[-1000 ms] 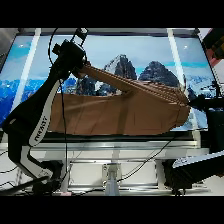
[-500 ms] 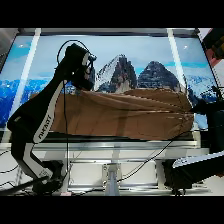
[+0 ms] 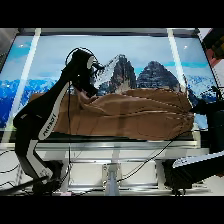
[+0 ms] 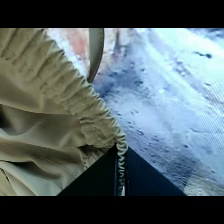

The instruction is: Fold the clothes and pants, and hang the long-sleeved shirts on hangers.

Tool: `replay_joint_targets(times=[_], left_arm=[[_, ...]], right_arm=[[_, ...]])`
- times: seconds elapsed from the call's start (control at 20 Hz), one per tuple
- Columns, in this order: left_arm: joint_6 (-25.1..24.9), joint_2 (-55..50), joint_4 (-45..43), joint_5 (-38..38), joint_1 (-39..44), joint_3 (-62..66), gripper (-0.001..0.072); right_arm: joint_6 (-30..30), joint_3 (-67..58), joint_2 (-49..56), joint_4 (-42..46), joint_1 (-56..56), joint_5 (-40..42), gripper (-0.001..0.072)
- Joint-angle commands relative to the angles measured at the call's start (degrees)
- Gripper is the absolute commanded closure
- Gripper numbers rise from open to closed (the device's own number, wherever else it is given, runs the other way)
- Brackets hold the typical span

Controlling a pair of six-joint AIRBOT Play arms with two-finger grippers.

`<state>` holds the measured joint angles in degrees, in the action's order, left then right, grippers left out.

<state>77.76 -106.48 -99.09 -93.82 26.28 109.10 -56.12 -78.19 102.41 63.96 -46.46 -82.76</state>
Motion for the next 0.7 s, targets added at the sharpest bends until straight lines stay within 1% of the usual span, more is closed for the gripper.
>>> replay_joint_targets(times=[0.0, 0.05, 0.1, 0.15, 0.2, 0.25, 0.3, 0.35, 0.4, 0.65], left_arm=[[-0.61, 3.10, -2.97, 14.93, -1.88, 0.07, 0.0309], [0.48, 4.37, -2.64, 17.84, -3.26, 0.07, 0.0329], [3.41, 5.55, -2.49, 20.41, -5.27, 0.07, 0.0329], [7.34, 6.25, -1.88, 22.53, -7.52, 0.04, 0.0328], [13.11, 6.34, -0.17, 24.81, -10.29, 0.04, 0.0326], [17.59, 5.86, 2.89, 26.56, -12.96, 0.04, 0.0321], [19.19, 5.16, 6.34, 27.47, -15.06, 0.04, 0.0212], [19.17, 4.24, 9.42, 27.63, -16.81, 0.04, 0.0051], [19.21, 3.10, 11.10, 27.54, -18.32, 0.04, -0.0004], [25.24, -3.45, 11.63, 27.58, -24.39, 0.04, 0.0005]], right_arm=[[0.00, -0.02, -0.04, -0.09, 0.02, 0.94, 0.0684], [0.00, 0.00, -0.04, -0.11, 0.02, 0.94, 0.0684], [0.00, 0.00, -0.04, -0.11, 0.02, 0.94, 0.0683], [0.02, 0.00, -0.04, -0.09, 0.02, 0.96, 0.0683], [0.02, 0.00, -0.04, -0.09, 0.02, 0.98, 0.0684], [0.02, 0.00, -0.04, -0.09, 0.02, 0.98, 0.0683], [0.02, 0.00, -0.04, -0.09, 0.02, 0.96, 0.0684], [0.02, 0.00, -0.04, -0.09, 0.02, 0.98, 0.0684], [0.02, 0.00, -0.04, -0.11, 0.02, 1.05, 0.0683], [0.02, 0.00, -0.04, -0.09, 0.02, 1.36, 0.0684]])
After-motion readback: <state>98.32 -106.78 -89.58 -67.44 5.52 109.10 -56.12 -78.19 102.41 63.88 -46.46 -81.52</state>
